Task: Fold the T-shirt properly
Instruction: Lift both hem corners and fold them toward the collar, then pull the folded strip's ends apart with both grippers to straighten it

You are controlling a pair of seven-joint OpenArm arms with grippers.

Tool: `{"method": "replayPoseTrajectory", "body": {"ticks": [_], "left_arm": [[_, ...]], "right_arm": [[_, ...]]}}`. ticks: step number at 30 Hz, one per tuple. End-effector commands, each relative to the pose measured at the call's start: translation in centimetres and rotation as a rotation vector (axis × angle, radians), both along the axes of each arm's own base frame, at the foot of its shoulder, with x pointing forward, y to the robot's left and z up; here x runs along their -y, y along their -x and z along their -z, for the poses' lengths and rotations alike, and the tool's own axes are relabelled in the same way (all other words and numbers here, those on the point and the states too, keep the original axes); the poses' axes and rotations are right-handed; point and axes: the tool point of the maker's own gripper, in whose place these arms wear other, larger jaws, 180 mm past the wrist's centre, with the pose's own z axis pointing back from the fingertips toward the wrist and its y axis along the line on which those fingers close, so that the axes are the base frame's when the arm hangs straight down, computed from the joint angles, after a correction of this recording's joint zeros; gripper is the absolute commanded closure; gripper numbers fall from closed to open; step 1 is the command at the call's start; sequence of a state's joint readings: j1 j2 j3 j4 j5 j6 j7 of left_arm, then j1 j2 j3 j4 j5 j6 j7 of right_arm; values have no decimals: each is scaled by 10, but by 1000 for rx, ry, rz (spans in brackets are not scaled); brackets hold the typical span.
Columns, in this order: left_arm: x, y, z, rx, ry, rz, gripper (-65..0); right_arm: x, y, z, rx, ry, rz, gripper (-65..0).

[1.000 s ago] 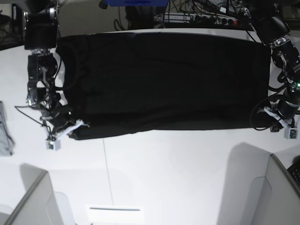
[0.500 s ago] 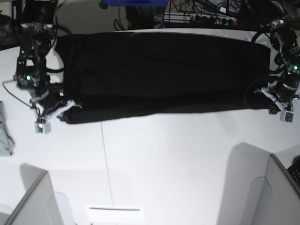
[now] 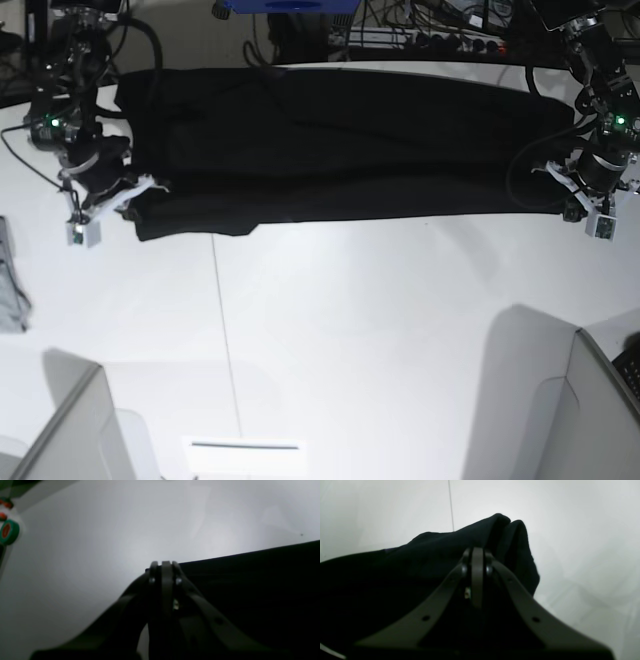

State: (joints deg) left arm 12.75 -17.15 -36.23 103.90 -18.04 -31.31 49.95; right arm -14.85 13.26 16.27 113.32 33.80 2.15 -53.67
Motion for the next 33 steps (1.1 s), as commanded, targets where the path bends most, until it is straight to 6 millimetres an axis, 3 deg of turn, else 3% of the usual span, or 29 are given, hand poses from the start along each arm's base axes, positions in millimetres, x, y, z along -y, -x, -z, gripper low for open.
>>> {"method": "replayPoseTrajectory", "body": {"ticks": [1, 6, 18, 21, 25, 30, 33], "left_arm": [[-3, -3, -11, 36, -19, 5, 0], [-2, 1, -10, 27, -25, 9, 0], [-1, 2, -14, 33, -36, 17, 0], [2, 0, -21, 50, -48, 28, 0], [1, 5, -15, 2, -52, 23, 0], [6, 6, -13, -12, -57, 61, 0], [6, 6, -13, -12, -57, 61, 0]], "right_arm": [[-2, -2, -9, 28, -19, -11, 0], [-6, 12, -10, 13, -163, 6, 0], [-19, 27, -11, -8, -272, -5, 0], [-8, 34, -8, -20, -265, 27, 0], [1, 43, -6, -31, -253, 52, 0], [-1, 53, -1, -57, -266, 53, 0], [-9, 55, -9, -42, -359, 50, 0]]}}
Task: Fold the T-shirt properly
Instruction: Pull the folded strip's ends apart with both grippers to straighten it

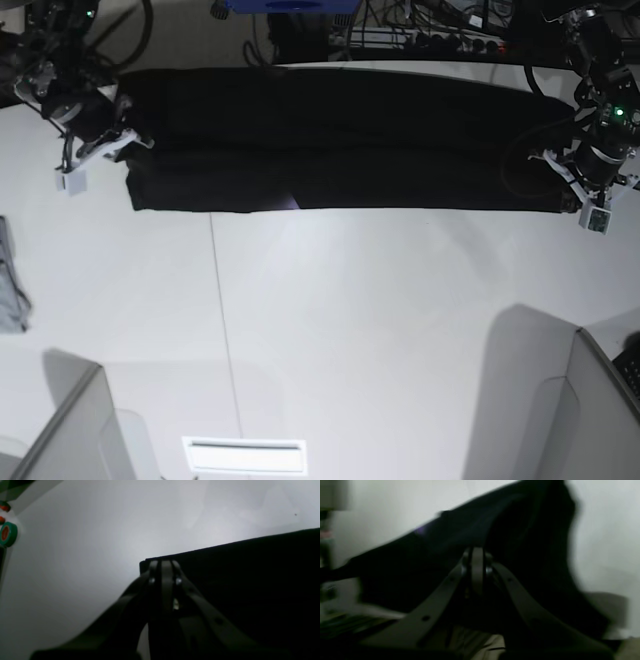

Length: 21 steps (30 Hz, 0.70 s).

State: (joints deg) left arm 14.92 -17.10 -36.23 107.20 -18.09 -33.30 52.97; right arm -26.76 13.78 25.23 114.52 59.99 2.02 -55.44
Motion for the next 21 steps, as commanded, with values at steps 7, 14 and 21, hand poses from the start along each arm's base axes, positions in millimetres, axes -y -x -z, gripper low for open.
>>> {"method": "replayPoseTrajectory", "body": {"ticks": [7, 14, 21], "left_arm": [[-1, 1, -10, 21, -32, 22, 0], [1, 15, -6, -10, -46, 32, 0], [0, 24, 1, -41, -48, 30, 0]], "right_arm": [[20, 2, -19, 21, -29, 31, 0], [8, 8, -11, -15, -46, 3, 0], [6, 16, 12, -82, 59, -12, 0]]}}
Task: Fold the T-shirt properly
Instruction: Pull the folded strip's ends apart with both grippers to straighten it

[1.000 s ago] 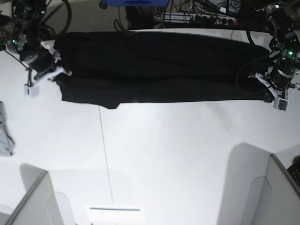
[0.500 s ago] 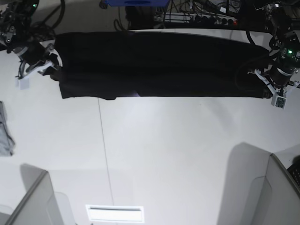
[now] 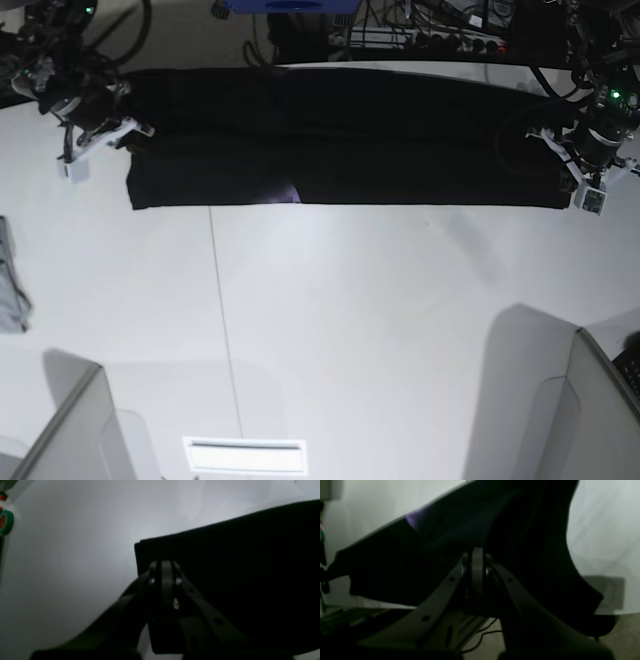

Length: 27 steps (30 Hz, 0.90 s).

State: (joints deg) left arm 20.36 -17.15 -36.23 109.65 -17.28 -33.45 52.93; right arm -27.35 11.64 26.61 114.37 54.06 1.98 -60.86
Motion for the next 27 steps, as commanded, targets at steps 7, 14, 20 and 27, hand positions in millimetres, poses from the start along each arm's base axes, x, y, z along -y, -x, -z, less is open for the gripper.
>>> {"method": "replayPoseTrajectory", "body": {"ticks": [7, 14, 20, 27], "left_arm": [[-9, 8, -1, -24, -71, 9, 0], [-11, 17, 10, -65, -115, -14, 0], [1, 16, 17, -86, -107, 23, 0], [-5, 18, 14, -82, -115, 5, -25]], "right_arm": [[10, 0, 3, -4, 87, 3, 0], [21, 9, 23, -68, 109, 29, 0], [23, 14, 31, -96, 101, 38, 0], [25, 18, 32, -103, 105, 45, -165]]}}
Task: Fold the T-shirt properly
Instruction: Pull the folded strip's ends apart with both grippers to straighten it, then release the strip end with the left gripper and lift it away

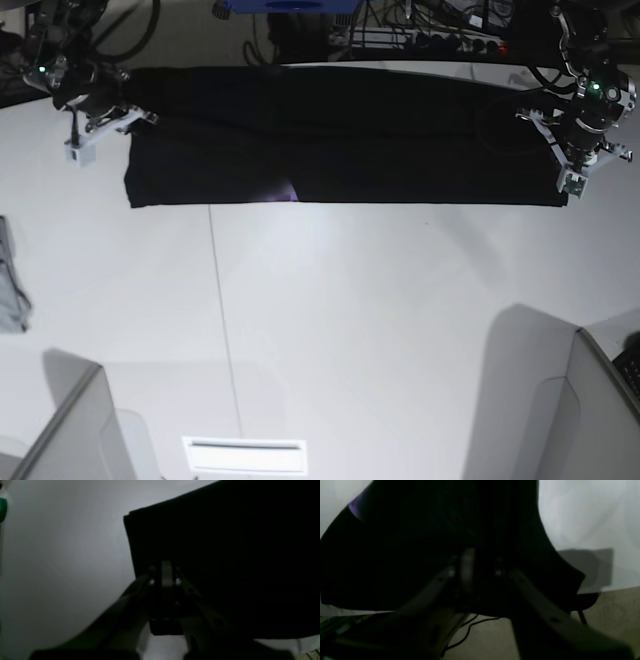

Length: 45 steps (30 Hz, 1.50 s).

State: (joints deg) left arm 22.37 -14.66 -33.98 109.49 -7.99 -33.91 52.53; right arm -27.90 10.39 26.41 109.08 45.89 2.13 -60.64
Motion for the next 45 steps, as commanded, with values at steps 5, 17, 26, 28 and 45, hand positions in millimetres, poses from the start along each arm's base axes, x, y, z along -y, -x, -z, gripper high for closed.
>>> {"method": "replayPoseTrajectory", "body": {"ticks": [5, 17, 26, 28, 45], "left_arm": [[-32, 2, -24, 64, -50, -77, -327], [-41, 13, -50, 283, 198, -250, -199], [-42, 30, 4, 173, 229, -369, 0], [-47, 29, 15, 159, 225, -387, 0], [-8, -26, 63, 139, 286, -267, 0]], "right_arm": [[9, -9, -9, 57, 29, 16, -218], [9, -37, -49, 394, 109, -29, -185], [-10, -24, 14, 209, -9, -48, 0], [-7, -24, 23, 187, -20, -33, 0], [20, -68, 32, 184, -13, 64, 0]]}}
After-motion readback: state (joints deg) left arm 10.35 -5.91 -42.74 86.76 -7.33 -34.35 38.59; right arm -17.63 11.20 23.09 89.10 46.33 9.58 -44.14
